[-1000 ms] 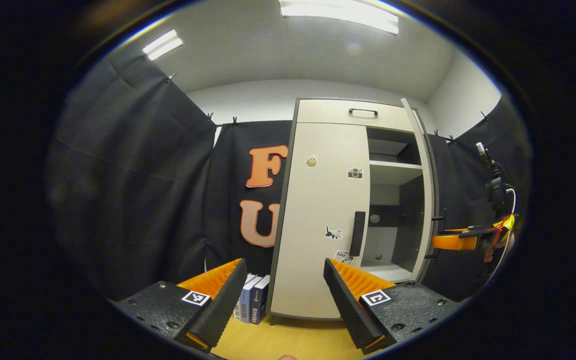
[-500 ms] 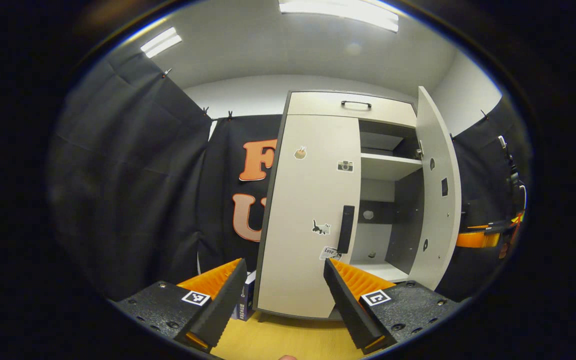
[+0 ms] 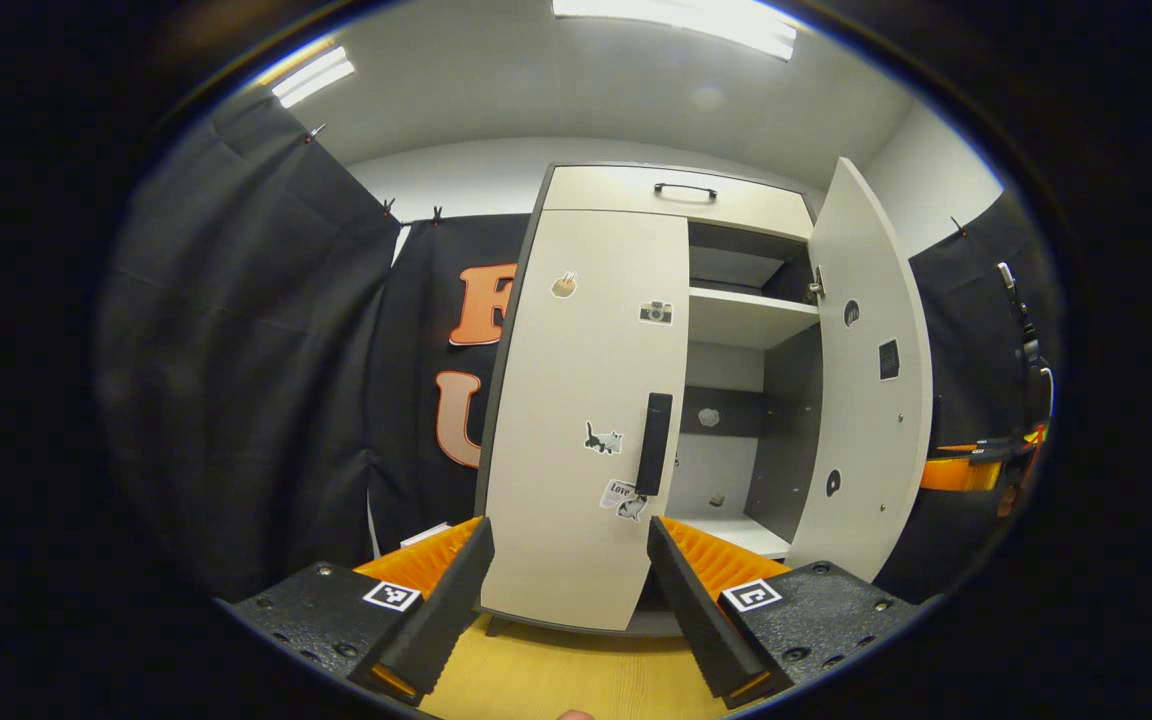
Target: Open the right door of the double-door shoe cabinet with the right hand, and open the left door with the left hand.
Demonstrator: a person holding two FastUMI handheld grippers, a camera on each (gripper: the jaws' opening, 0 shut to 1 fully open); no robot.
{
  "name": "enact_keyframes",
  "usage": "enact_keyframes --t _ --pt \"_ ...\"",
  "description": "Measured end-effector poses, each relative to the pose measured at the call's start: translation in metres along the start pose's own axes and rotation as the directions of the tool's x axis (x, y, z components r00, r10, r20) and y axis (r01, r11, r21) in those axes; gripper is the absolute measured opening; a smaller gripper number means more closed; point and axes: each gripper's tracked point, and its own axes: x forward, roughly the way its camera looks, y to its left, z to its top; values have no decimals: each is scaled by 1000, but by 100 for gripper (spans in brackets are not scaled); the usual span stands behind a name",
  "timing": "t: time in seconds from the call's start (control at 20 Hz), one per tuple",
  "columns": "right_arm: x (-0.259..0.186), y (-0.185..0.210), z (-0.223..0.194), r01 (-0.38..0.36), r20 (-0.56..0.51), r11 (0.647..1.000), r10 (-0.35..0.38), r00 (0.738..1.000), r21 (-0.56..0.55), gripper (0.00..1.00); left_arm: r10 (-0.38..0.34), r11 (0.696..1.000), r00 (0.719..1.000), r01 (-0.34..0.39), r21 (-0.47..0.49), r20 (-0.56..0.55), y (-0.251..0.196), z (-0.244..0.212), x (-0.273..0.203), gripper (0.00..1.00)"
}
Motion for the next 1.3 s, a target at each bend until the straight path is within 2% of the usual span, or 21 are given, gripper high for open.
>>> enact_keyframes --t 0.05,0.3,0.35,0.45,0.5,0.55,0.7,0.85,1.0,1.1,1.25,1.3 --pt "-1 -4 0 13 -1 1000 -13 1000 -3 32 3 1000 1000 -3 -1 -1 0 -1 1 92" --pt "-4 -19 0 53 -7 999 -53 999 -13 32 9 1000 1000 -9 -17 -18 1 -7 3 94" --pt "-5 -22 -1 62 -6 998 -62 998 -7 25 9 1000 1000 -10 -16 -21 1 -7 3 94" --pt "-6 -31 0 93 -2 996 -93 996 9 25 8 1000 1000 -8 -9 -19 1 -8 3 94" --pt "-6 -37 0 112 -1 994 -112 994 15 31 9 1000 1000 -9 -8 -18 1 -7 1 95" --pt "-8 -43 -1 128 -2 992 -128 992 18 27 8 1000 1000 -9 -9 -18 0 -7 1 95" --pt "-14 -40 -4 105 -9 992 -105 994 66 26 9 1000 1000 -9 -11 -23 1 -9 3 94" --pt "-20 -39 -5 113 -9 991 -113 994 74 26 8 1000 1000 -8 -1 -26 0 -8 5 94" --pt "-32 -36 -4 128 -8 986 -128 992 103 26 -25 1000 999 25 -9 -31 -10 -7 11 95" --pt "-44 -35 -3 146 1 982 -147 989 119 26 -67 997 997 65 -41 -40 -19 -8 16 92" --pt "-60 -43 -3 212 17 972 -215 976 101 25 -132 990 990 130 -46 -43 -35 -2 35 94" --pt "-65 -43 -4 232 20 968 -235 972 92 31 -152 988 988 151 -31 -39 -42 1 43 95"
